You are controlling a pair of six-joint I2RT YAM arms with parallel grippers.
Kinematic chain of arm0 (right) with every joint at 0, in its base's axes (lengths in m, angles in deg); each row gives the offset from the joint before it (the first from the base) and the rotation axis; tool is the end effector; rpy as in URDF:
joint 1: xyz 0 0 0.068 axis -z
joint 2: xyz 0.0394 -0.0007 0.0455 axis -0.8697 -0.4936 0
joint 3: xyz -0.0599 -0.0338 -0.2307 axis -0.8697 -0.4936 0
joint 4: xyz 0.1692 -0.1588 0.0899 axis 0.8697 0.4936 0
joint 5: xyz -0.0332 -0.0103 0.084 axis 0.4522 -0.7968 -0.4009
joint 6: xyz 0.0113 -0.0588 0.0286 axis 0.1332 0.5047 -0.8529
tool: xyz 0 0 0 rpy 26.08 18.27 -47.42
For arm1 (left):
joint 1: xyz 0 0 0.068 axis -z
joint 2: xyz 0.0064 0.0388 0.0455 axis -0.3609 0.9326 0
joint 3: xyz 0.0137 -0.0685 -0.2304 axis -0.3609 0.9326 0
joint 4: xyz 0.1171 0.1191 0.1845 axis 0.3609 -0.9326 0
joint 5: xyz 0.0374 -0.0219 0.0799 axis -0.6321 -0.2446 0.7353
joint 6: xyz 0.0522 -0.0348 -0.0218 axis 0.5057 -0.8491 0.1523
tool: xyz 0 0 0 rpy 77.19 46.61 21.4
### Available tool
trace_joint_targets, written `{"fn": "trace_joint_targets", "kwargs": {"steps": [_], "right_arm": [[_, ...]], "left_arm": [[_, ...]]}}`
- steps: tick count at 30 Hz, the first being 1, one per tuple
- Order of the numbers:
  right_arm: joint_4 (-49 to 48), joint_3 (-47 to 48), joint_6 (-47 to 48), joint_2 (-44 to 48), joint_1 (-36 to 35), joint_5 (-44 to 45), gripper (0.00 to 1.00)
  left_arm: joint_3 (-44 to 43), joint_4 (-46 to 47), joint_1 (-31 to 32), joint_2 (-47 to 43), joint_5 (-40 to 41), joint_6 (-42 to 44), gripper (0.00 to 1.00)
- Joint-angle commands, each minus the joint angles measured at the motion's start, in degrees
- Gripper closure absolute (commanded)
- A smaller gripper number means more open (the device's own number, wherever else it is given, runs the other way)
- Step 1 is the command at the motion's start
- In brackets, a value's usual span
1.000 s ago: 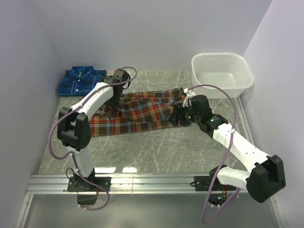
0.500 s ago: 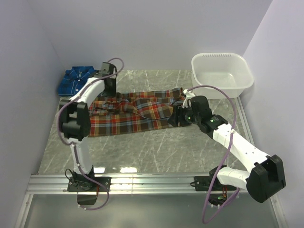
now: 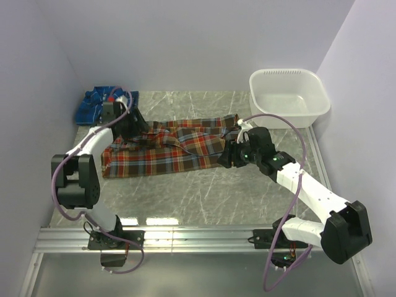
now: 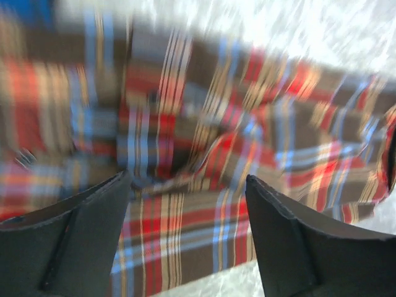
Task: Fold and stack the long sleeve shirts
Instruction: Fold the shirt
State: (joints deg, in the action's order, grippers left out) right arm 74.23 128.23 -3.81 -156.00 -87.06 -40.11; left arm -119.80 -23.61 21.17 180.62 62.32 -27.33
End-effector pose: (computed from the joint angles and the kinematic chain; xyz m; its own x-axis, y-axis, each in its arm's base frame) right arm 0.2293 0.1338 0.2285 -0.6909 -0.0354 -0.7220 -0.4757 0.7744 0.4172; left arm 0.3628 -0.0135 0.2176 -0.6804 -0.4328 -0.5914 -0.1287 0.8650 -0.4849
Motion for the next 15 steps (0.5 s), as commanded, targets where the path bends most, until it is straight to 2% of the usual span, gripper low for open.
{"fn": "trace_joint_targets", "kwargs": {"steps": [1, 7, 9, 15], "right_arm": [[-2.1, -0.2, 0.5, 1.4, 0.1, -0.6, 0.36], [-2.7, -1.1, 0.6, 1.7, 0.0, -1.0, 0.36], [-2.5, -1.1, 0.7, 1.6, 0.1, -1.3, 0.36], [-2.8, -1.1, 0.9, 1.6, 0.1, -1.7, 0.36]], "left_arm": [[6.8, 7.8, -1.2, -0.9, -5.0, -5.1, 0.21], [12.2, 14.7, -2.0, -3.4, -3.2, -6.8, 0.26], [13.4, 16.4, -1.9, -2.9, -3.8, -6.6, 0.33], [13.3, 19.2, -1.9, 0.8, -2.1, -6.0, 0.35]]}}
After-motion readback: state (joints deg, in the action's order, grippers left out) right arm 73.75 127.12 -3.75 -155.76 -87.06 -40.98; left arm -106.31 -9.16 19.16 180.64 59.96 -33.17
